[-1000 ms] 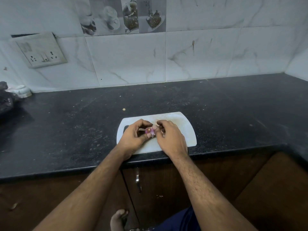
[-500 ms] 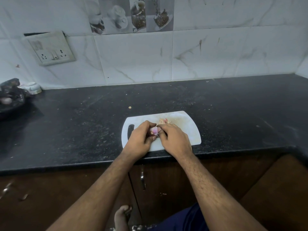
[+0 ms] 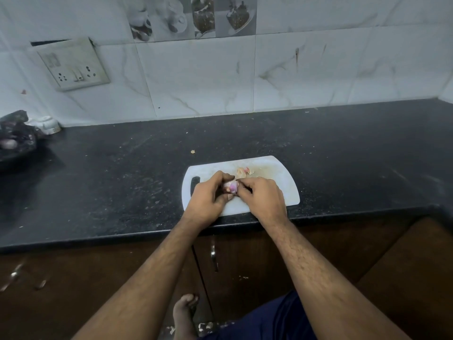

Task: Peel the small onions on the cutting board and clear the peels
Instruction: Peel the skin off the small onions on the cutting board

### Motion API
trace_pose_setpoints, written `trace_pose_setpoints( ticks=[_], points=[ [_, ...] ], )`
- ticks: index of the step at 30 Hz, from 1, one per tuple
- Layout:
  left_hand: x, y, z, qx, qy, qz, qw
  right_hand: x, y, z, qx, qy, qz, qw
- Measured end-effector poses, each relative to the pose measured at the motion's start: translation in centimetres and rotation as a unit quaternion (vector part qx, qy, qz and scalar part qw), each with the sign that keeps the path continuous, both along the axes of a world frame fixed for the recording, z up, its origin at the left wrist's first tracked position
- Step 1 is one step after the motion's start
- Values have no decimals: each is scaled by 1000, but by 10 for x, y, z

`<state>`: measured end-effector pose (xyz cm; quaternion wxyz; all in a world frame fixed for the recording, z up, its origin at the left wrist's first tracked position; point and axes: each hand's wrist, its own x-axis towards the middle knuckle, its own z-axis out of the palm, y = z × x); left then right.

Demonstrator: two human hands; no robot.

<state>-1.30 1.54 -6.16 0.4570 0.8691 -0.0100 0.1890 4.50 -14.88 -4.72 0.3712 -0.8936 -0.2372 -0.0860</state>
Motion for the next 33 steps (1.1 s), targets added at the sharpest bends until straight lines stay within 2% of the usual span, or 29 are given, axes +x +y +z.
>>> trace_pose_setpoints(
  ticks=[8,11,16,19,22,26,29,33],
  points=[
    [-2,0,2,-35,15,-12,999,1,5,1,-11,15,-65,998],
    [-2,1,3,-8,18,-17,1000,5,7,-3,17,6,-102,995],
    [0,5,4,-1,3,-1,1000,5,6,-3,11,-1,-45,999],
    [-2,3,8,15,0,-5,1000,1,2,-3,53,-21,8,998],
    [-3,-1,10,27,0,-6,1000,1,1,-1,66,11,29,997],
    [2,-5,7,-32,38,43,998,4,0,-1,109,49,21,993],
    [6,-2,3,-48,32,44,997,8,-1,-6,138,57,29,988],
    [5,0,4,-71,26,36,996,4,-2,-6,123,18,33,992]
  ],
)
